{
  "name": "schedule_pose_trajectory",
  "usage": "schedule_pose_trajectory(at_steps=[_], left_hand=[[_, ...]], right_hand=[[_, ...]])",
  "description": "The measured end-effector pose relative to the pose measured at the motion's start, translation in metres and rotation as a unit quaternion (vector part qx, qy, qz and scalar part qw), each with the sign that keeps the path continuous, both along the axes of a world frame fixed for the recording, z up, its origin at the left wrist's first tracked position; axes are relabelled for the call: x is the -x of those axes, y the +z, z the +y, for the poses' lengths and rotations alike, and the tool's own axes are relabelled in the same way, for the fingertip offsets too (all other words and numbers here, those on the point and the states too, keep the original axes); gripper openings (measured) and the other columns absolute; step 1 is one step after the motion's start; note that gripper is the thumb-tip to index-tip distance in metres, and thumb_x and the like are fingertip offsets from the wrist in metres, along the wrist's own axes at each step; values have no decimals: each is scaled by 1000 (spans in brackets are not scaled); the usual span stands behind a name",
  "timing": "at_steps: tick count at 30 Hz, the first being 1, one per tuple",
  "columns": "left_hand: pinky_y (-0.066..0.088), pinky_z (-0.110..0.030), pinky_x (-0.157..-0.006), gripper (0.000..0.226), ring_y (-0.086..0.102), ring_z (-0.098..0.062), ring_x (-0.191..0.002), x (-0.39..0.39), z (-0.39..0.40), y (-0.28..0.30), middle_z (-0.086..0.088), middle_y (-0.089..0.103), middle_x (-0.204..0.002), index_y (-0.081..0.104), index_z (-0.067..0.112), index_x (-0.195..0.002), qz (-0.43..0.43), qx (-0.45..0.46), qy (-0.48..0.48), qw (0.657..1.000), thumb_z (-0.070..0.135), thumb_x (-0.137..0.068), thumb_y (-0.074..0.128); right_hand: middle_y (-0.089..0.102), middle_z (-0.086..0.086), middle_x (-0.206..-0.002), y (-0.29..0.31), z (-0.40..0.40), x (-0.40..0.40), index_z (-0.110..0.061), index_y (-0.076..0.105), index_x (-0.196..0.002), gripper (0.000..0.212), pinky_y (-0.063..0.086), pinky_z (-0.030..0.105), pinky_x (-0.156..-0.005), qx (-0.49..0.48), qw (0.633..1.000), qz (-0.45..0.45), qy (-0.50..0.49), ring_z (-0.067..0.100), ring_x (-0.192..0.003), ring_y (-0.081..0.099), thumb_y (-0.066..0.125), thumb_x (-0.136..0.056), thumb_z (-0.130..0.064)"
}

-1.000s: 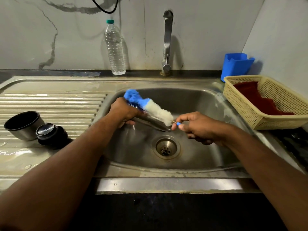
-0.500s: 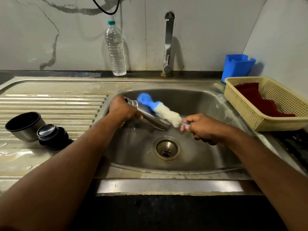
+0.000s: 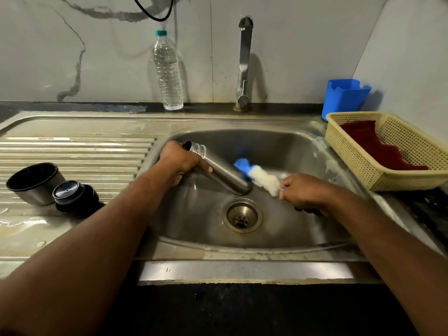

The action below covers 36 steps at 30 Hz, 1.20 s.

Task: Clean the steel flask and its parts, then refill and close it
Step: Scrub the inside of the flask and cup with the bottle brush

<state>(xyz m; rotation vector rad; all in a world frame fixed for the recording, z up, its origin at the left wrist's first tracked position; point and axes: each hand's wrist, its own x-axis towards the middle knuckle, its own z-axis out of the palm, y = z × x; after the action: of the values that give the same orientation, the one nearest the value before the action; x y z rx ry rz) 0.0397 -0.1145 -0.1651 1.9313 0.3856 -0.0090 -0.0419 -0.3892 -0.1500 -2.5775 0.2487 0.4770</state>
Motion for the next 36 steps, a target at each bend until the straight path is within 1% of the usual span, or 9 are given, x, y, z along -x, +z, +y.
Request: schedule_pose_trajectory(at_steps=[3,6,12,17,20,23,28,32,36], left_hand=[[66,-38,-68,115,78,-24,-90,-4,0,1,-8,79,-105,71,12,-115,-13,60,3,998,31,-6,102],[65,-40,-77,65,74,-19,-96,3,-2,9,-4,77,-104,69,18,-105,-25,78,7,997,22,-49,104],[63,-46,-87,53,76,-27,-100,10,-2,20,-7,77,-108,64,14,-115,-66,203,-64,975,13,-70,94],[59,-56,-90,42,73,-26,-90,1,0,19,-7,76,-96,68,17,-108,-87,275,-93,953,30,-76,91],[57,-48,-89,40,68,-28,-86,-1,-2,14,-12,71,-91,70,12,-105,-83,227,-93,966,40,-82,87],[54,-29,-71,40,63,-23,-76,0,-3,10,-11,66,-80,65,10,-100,-47,139,-119,982,43,-84,83],[59,-32,-72,36,69,-23,-76,5,-2,13,-14,70,-90,64,5,-105,-3,90,-168,982,24,-84,87],[62,-40,-78,64,71,-28,-94,9,-2,15,-17,69,-111,55,3,-126,9,59,-174,983,3,-72,91],[56,-32,-75,50,68,-25,-96,8,0,12,-8,69,-103,59,16,-109,-35,47,-134,989,-2,-72,89]], right_hand=[[51,5,-62,2,4,0,-19,70,-103,21,23,17,-43,-101,995,13,9,10,-36,30,49,-104,-21],[47,-1,-59,8,10,-3,-22,68,-103,29,21,16,-41,-219,975,-26,31,8,-38,26,41,-110,-29],[45,0,-58,12,12,-3,-19,67,-104,25,24,19,-36,-260,951,-162,45,6,-39,30,44,-110,-25],[59,-10,-65,16,4,-7,-30,65,-106,16,40,25,-49,-231,915,-316,94,4,-52,48,53,-106,-20],[67,-12,-84,14,-6,-8,-36,65,-112,17,56,42,-66,-155,911,-358,133,13,-72,62,58,-102,-24],[69,-12,-88,13,-12,-9,-33,70,-115,18,53,37,-76,-116,925,-326,157,8,-82,63,61,-101,-25],[74,-17,-94,6,-10,-11,-35,75,-114,21,56,37,-86,-59,939,-313,128,6,-90,67,62,-100,-27],[75,-15,-104,6,-5,-11,-33,76,-116,23,57,42,-92,-50,940,-316,119,8,-98,68,62,-98,-27],[75,-16,-91,12,-4,-5,-35,78,-107,20,57,36,-81,-45,947,-288,136,4,-85,67,62,-97,-28]])
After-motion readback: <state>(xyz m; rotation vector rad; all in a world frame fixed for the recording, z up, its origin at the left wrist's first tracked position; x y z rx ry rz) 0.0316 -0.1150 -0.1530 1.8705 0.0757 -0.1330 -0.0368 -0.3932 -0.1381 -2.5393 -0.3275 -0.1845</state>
